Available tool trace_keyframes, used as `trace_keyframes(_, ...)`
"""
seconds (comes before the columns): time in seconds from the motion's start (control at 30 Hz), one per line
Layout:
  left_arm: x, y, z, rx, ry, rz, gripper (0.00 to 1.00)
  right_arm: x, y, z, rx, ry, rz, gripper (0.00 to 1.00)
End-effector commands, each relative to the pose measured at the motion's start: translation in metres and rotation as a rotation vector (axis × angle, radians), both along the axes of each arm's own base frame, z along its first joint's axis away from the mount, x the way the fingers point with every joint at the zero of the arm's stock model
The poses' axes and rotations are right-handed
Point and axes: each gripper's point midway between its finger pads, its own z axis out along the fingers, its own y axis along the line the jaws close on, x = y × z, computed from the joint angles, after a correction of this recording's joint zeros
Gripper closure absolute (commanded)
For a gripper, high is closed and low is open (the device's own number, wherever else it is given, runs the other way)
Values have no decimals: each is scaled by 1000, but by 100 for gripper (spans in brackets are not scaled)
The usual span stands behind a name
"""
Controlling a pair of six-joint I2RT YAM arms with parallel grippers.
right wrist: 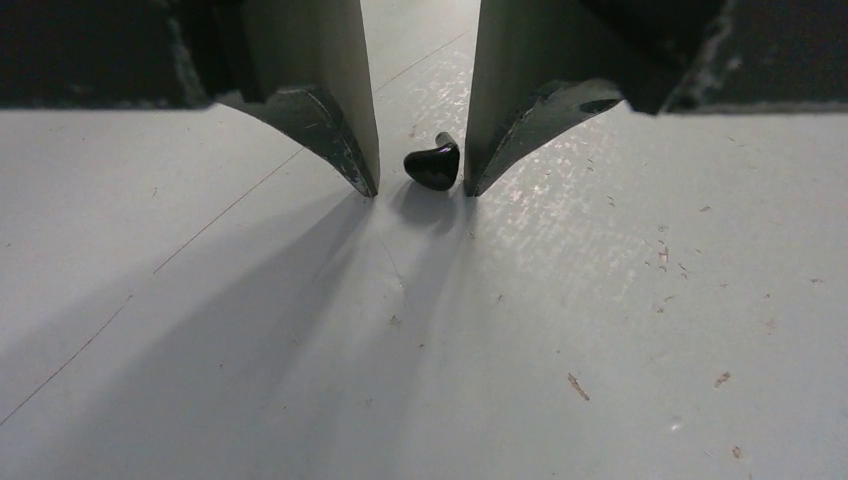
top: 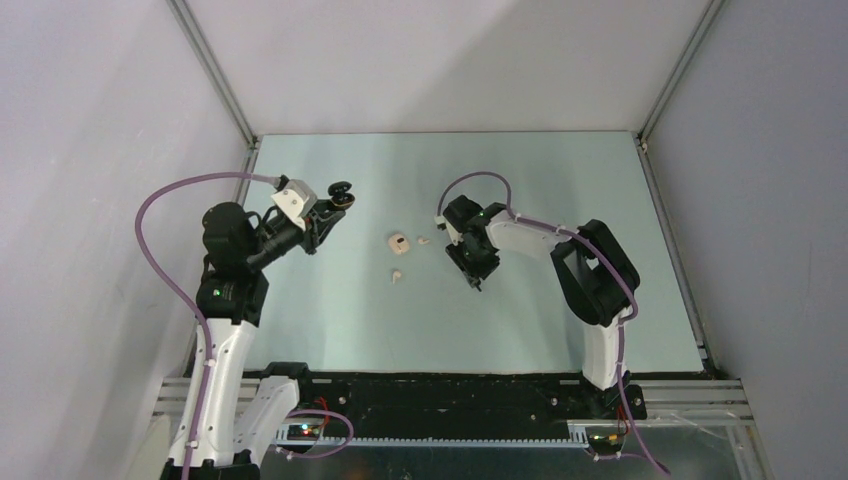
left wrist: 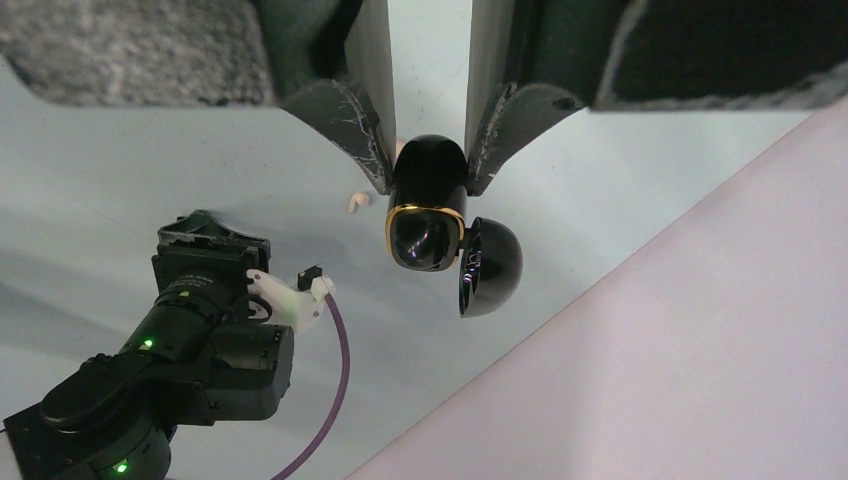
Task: Insert the wireless bluetooth earbuds into the charging case
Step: Pick up the earbud from the center of the board, then place the earbud in the charging case.
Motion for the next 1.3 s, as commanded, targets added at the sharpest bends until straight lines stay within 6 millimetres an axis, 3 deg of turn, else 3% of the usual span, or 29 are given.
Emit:
trace_keyframes(0.0, -2, 0, 7, -4, -30, 7, 100, -3, 1, -7, 10, 46, -28, 61)
trace_keyframes(0.1, -2, 1, 5, -1, -27, 8, 100, -4, 2, -9, 23, 63, -30, 65)
trace_keyframes(0.23, -3, -1, 4, 0, -22, -3, 100, -9, 9, -7, 72, 97, -1, 79)
trace_keyframes(0.37, -4, -9, -1, -2, -3, -58, 100, -16, 22, 23, 233, 147, 70, 92)
trace_keyframes(0.43, -5, -16, -3, 13, -10, -109, 100, -22, 30, 52, 373, 180, 129, 96)
trace_keyframes(0.5, -10, -28, -2, 26, -25, -195, 99, -26, 37, 102, 557, 144, 245, 99)
trace_keyframes(0.53, -14, -37, 1, 23, -27, -264, 99, -24, 33, 117, 619, 124, 275, 99)
trace_keyframes(0.57, -15, -42, 7, 32, -54, -302, 99, -34, 39, 151, 748, 81, 397, 98)
trace_keyframes(0.6, -19, -52, 5, 26, -43, -373, 98, -30, 34, 169, 807, 35, 439, 97)
trace_keyframes(0.63, -20, -60, 5, 33, -49, -420, 98, -43, 36, 205, 920, -41, 578, 97)
trace_keyframes(0.67, -25, -66, 7, 28, -53, -478, 98, -45, 31, 224, 970, -97, 639, 96)
trace_keyframes(0.7, -26, -73, 5, 29, -53, -521, 98, -58, 29, 257, 1031, -225, 784, 95)
trace_keyframes(0.83, -44, -96, 3, 13, -62, -718, 98, -89, 28, 321, 1068, -592, 1144, 91)
trace_keyframes(0.9, -57, -106, 4, -5, -67, -819, 100, -106, 32, 341, 1041, -753, 1302, 91)
trace_keyframes(1.07, -78, -120, -6, -26, -73, -968, 100, -133, 48, 364, 1004, -993, 1564, 91)
trace_keyframes(1.27, -104, -129, -20, -40, -118, -1096, 100, -154, 70, 358, 1040, -1122, 1803, 92)
